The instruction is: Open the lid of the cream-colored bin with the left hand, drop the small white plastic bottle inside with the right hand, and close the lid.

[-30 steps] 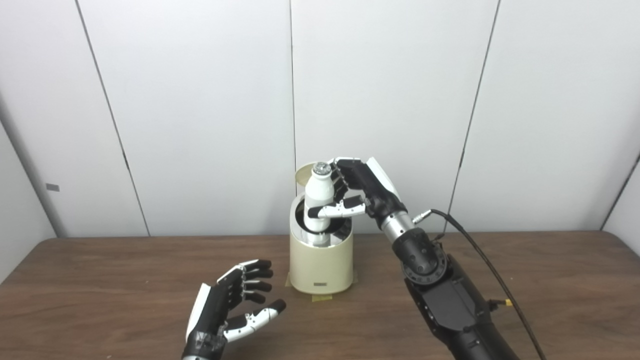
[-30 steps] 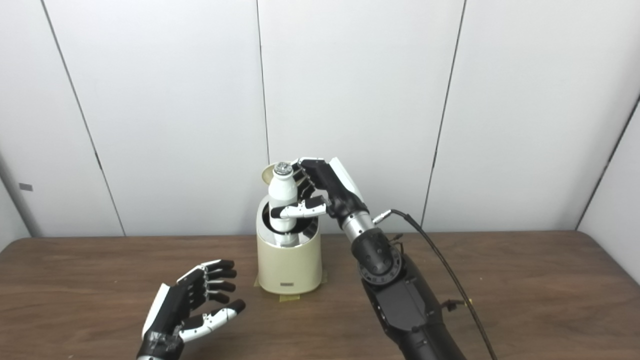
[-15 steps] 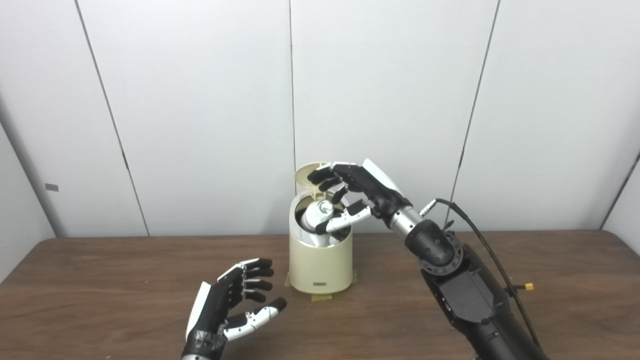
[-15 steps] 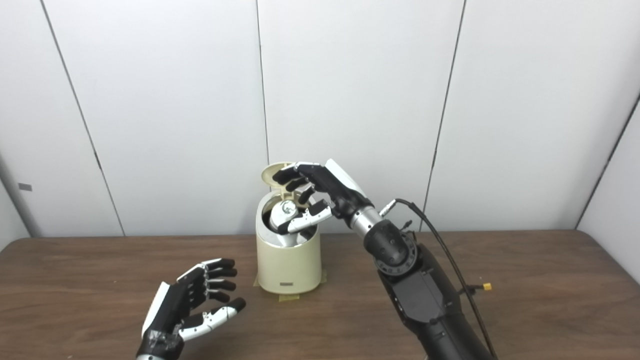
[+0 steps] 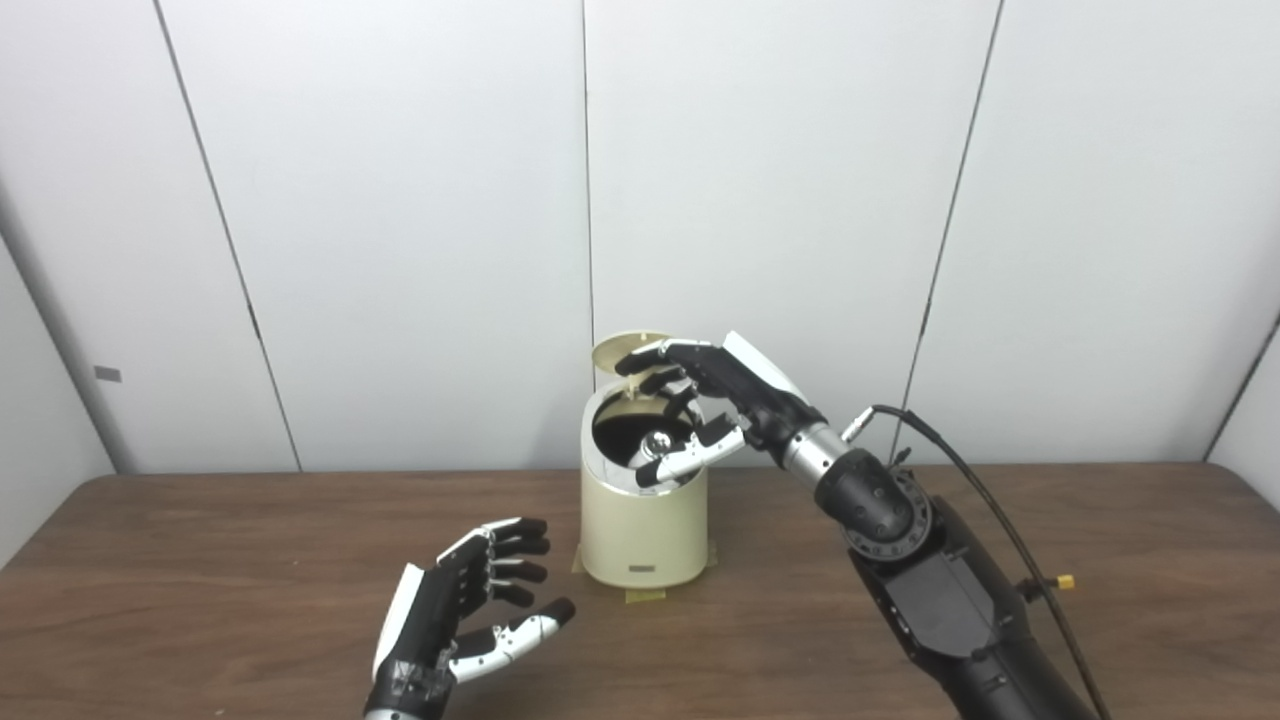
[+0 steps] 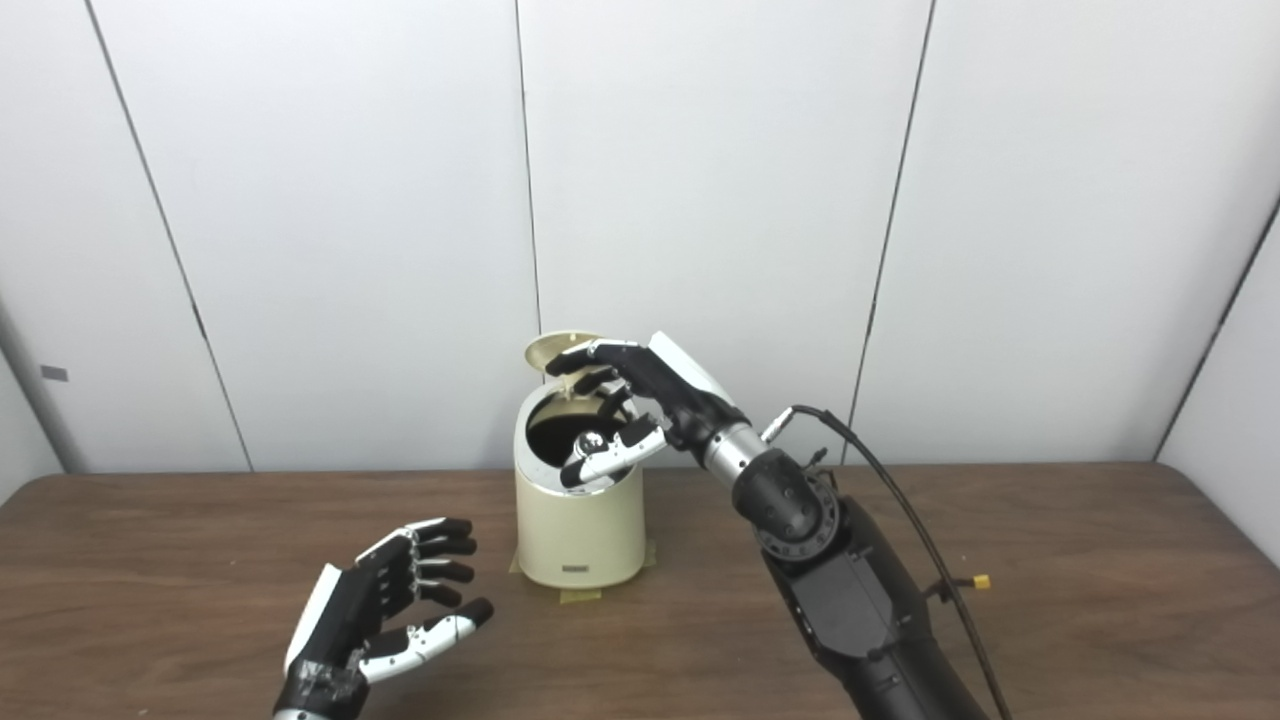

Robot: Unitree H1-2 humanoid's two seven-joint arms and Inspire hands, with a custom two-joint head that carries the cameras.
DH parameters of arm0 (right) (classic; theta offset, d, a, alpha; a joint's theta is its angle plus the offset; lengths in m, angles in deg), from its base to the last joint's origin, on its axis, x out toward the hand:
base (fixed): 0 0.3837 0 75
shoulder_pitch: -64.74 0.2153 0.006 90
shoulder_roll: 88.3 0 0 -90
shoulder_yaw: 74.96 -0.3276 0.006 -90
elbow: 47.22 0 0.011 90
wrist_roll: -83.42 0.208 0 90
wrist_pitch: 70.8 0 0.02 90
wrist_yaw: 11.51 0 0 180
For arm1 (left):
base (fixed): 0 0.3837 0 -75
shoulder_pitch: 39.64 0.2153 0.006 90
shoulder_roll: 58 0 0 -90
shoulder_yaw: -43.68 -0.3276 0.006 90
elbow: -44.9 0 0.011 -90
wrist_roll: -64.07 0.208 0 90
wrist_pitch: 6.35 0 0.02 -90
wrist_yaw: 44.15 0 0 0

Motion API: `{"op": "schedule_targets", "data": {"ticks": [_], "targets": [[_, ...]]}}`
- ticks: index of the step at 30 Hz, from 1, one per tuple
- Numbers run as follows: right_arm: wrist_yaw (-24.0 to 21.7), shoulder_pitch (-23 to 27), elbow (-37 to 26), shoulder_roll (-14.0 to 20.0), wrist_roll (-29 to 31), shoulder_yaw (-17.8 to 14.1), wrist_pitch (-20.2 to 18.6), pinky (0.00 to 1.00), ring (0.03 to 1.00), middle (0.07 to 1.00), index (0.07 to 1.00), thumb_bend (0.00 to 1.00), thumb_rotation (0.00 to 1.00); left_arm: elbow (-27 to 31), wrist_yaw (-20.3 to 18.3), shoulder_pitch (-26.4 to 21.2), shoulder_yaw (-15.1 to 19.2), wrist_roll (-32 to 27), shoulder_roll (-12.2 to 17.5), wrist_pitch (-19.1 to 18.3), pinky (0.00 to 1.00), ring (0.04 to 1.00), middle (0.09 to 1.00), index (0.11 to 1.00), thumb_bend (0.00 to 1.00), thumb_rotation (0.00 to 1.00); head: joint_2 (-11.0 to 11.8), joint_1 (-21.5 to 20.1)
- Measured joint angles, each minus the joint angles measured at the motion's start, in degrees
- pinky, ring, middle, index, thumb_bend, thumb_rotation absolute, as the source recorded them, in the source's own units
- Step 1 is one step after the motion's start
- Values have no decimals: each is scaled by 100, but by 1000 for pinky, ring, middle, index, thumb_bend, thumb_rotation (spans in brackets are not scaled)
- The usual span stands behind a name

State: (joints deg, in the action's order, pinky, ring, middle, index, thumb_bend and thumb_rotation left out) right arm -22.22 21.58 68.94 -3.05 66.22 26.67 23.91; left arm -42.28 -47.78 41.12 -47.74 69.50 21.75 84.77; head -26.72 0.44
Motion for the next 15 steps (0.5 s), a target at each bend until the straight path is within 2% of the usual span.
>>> {"op": "schedule_targets", "data": {"ticks": [4,7,9,12,13,15], "targets": [[1,-51,-105,7,9,-26,5,502,665,765,697,789,0,0,-5,0,-4,1,-3,0,577,651,719,741,676,62,-18,0],[6,-160,-450,3,52,-88,34,426,596,728,671,792,0,0,-21,0,-4,2,-1,-2,579,653,718,738,674,59,-26,17],[5,-199,-608,-1,94,-143,34,411,573,711,661,782,0,1,-36,-1,-5,2,-2,-7,581,652,716,735,676,63,-44,18],[23,-458,-1196,-14,366,-375,89,402,483,655,630,774,0,3,-63,-1,-1,3,0,-17,587,656,717,736,679,77,-61,9],[40,-554,-1384,-19,502,-458,225,419,469,646,628,652,0,3,-66,0,8,2,7,-23,587,655,716,736,681,80,-53,17],[44,-784,-1633,-15,765,-599,440,407,457,630,622,551,0,4,-71,-1,8,2,22,-27,586,654,715,735,683,86,-70,18]]}}
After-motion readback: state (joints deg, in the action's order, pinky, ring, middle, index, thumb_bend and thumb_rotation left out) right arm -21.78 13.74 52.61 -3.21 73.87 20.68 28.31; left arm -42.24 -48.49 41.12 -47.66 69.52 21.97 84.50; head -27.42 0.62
